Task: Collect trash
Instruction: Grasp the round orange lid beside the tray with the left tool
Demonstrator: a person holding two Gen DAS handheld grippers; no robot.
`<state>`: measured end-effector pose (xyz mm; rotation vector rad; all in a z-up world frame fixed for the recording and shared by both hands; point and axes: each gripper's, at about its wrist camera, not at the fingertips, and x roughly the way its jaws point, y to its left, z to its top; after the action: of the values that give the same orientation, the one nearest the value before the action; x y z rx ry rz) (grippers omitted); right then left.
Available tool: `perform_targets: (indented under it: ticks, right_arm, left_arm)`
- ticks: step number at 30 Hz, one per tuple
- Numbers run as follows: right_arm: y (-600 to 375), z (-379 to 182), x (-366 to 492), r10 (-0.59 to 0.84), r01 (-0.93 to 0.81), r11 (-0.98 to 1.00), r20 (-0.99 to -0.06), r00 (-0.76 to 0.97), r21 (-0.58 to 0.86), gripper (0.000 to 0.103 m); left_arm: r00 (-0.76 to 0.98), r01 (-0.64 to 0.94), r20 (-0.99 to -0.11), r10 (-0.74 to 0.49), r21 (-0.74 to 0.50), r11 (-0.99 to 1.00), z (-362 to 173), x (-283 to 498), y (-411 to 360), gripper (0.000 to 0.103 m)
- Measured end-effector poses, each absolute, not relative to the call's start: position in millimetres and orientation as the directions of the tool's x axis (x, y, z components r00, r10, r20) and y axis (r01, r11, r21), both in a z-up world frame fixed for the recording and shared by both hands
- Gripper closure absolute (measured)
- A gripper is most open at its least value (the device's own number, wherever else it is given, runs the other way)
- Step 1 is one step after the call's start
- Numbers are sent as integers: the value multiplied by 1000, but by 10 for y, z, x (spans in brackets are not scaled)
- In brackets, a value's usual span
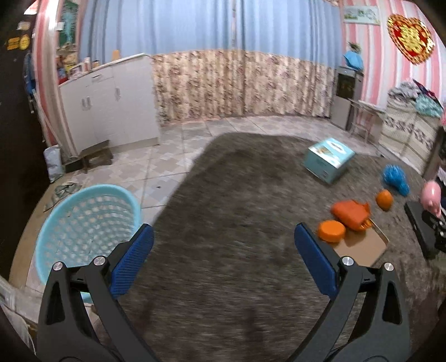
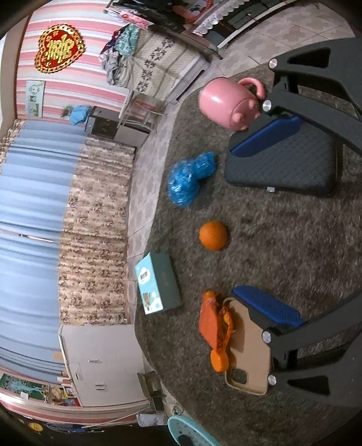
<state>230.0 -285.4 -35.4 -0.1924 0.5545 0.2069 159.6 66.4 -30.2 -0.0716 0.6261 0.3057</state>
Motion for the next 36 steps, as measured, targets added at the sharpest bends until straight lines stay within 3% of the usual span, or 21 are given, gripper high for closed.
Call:
perform_targets:
  ticks: [17, 19, 23, 27, 31, 36]
  right_arm:
    - [-3047, -583, 2431, 140, -200, 979, -571, 809, -42, 12]
    - [-3081, -590, 2443, 141, -192, 981, -573, 807, -30, 12]
    - [-3112, -612, 2484, 141, -188, 982, -577, 805, -22, 12]
    - [-3096, -635, 2504, 144, -192, 981, -582, 801, -22, 12]
    - [-3037, -665, 2518, 144, -200, 979, -588, 796, -30, 12]
    - [-2927, -649, 2491, 145, -212, 976, -588, 796, -47, 12]
  left_arm:
    - [714, -149, -692, 107, -1, 989, -774, 2247, 0, 6]
    - [701, -108, -711, 60, -22, 994, -832, 2354, -50, 14]
    - [683, -73, -730, 21, -40, 997, -891, 2467, -117, 19]
    - [667, -21, -743, -50, -86, 996, -925, 2571, -163, 36]
    - [646, -1, -757, -99, -131, 991, -1009, 2654, -174, 63]
    - [679, 35, -724, -117, -127, 991, -915, 2548, -188, 64]
